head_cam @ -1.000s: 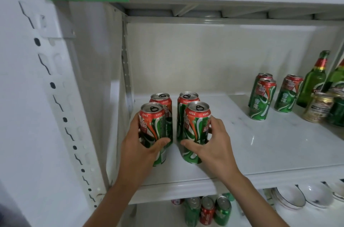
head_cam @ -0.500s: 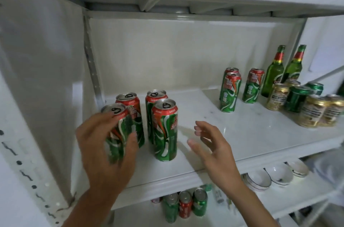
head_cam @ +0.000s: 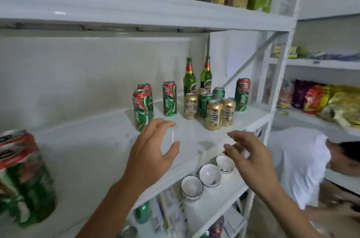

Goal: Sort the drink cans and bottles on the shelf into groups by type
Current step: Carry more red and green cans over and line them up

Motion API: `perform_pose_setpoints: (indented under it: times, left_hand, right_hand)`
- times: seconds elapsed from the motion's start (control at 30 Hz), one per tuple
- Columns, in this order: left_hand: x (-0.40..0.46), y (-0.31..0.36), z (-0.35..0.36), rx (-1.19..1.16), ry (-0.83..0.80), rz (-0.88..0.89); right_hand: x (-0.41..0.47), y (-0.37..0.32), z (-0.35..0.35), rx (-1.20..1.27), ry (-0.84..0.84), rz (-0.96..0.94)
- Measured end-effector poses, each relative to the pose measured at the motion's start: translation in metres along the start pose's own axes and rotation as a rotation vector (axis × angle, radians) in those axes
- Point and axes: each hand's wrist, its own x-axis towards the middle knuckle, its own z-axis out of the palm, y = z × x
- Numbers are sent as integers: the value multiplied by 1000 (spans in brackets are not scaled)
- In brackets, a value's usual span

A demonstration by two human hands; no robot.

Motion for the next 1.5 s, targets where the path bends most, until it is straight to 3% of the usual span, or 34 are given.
perform_pose_setpoints:
  times: [0.53, 0.9, 1.23, 1.4, 1.5]
  left_hand:
    - [153, 34, 171, -247, -76, 37]
    - [223, 67, 256, -244, -81, 42]
    - [266, 81, 272, -182, 10, -26]
    - [282, 60, 270, -180, 53, -96]
    - [291, 39, 254, -218, 89, -140]
  right_hand:
    - [116, 101, -70, -182, 57, 114]
    - [195, 171, -106, -111, 6, 129]
    - [262, 208, -109, 60, -99, 81]
    - [301, 215, -79, 171, 83, -48]
    - [328, 223, -59, 180, 79, -74]
